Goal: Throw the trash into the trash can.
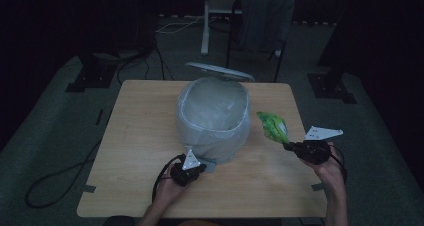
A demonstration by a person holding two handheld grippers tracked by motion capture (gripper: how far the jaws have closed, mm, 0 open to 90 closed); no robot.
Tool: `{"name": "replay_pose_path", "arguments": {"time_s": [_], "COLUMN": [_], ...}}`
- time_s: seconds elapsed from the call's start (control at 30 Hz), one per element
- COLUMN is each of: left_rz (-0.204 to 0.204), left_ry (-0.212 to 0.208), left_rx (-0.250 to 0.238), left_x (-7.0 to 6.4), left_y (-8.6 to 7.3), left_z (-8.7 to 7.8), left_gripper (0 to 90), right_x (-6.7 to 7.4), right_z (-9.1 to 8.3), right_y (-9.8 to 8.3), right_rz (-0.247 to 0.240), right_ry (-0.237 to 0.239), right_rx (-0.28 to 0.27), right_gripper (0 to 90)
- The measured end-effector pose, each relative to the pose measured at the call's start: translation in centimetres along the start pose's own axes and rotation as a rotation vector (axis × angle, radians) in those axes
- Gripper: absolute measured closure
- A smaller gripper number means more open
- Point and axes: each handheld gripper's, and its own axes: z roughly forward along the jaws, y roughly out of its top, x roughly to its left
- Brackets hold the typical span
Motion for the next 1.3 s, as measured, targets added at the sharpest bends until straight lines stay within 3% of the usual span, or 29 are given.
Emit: {"name": "replay_pose_path", "arguments": {"time_s": [1.3], "left_rz": [0.000], "left_ry": [-0.001], "left_rx": [0.003], "left_x": [0.0], "left_y": [0.0], "left_z": [0.0], "left_gripper": [90.0], "right_x": [0.5], "right_z": [-3.0], "right_y": [4.1], "right_rz": [-0.093], "right_ry": [-0.036], "right_rx": [-0.057], "right_gripper": [88.3]}}
